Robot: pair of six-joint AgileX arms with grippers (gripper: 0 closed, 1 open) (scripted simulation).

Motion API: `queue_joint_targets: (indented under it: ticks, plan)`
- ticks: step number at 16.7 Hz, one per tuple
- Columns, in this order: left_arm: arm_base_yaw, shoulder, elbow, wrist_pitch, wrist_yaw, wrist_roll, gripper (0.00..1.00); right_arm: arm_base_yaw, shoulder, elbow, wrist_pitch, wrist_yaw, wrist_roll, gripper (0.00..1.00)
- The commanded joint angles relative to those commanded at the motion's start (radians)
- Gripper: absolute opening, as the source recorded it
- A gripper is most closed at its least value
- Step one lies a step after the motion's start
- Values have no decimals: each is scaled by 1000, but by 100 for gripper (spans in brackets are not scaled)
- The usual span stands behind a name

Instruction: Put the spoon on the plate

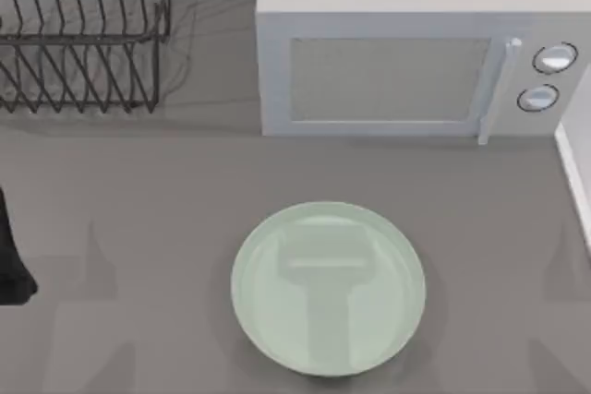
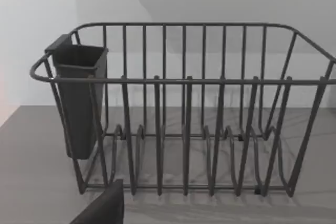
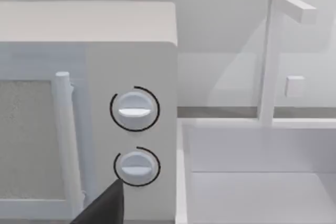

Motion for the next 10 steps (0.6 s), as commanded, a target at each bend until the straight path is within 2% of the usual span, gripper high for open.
queue_joint_targets:
  ticks: [5,10]
  plan:
    - [17,64,60,-48,-1,19,100,0,0,0,0,0,0,100]
    - [84,380,306,-255,2,101,100,0,0,0,0,0,0,100]
